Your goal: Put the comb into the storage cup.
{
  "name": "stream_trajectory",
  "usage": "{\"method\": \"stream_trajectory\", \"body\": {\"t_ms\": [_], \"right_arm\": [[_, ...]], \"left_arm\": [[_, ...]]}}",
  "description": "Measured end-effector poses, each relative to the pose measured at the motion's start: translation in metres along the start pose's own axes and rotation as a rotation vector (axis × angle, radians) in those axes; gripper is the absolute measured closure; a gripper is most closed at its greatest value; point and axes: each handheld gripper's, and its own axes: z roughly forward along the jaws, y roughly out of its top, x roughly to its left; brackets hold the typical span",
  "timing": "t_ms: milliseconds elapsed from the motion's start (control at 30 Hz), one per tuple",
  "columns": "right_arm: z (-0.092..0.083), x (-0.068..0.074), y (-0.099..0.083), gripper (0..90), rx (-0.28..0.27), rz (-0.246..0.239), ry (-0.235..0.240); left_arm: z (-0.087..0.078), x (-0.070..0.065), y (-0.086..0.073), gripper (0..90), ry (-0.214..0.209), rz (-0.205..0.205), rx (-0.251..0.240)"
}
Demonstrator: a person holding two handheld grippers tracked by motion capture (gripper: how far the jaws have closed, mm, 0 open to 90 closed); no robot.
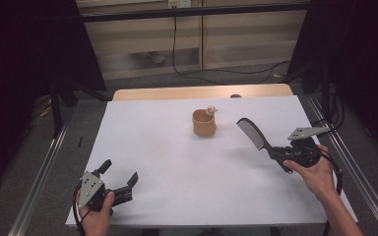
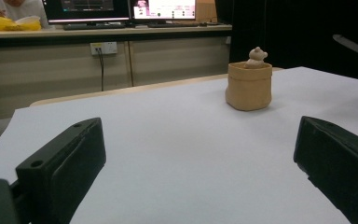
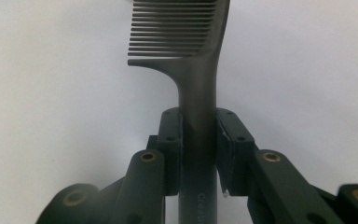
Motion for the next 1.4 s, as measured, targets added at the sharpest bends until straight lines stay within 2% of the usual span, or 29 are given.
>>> {"method": "stream_trajectory", "body": {"t_ms": [133,400,633,867,1033,1400], "right_arm": [[-0.004,0.000,0.001,72.9,-0.051,0.010,0.001],[-0.013,0.006,0.007,72.9,-0.140,0.005,-0.004],[-0.009,0.008,0.007,72.9,-0.217,0.014,0.011],[-0.003,0.013,0.009,72.9,-0.254,0.006,0.029],[-0.003,0.017,0.016,72.9,-0.281,0.003,0.051],[0.002,0.018,0.036,72.9,-0.353,0.011,0.069]], "left_arm": [[0.000,0.000,0.000,2.3,0.002,-0.016,-0.009],[0.000,0.000,0.000,2.3,0.000,-0.006,-0.004],[-0.002,0.002,0.001,2.3,0.002,-0.012,-0.017],[-0.003,0.002,0.002,2.3,0.002,-0.011,-0.025],[-0.003,0.002,0.002,2.3,0.001,-0.007,-0.021],[-0.002,0.002,0.001,2.3,0.001,-0.015,-0.019]]}}
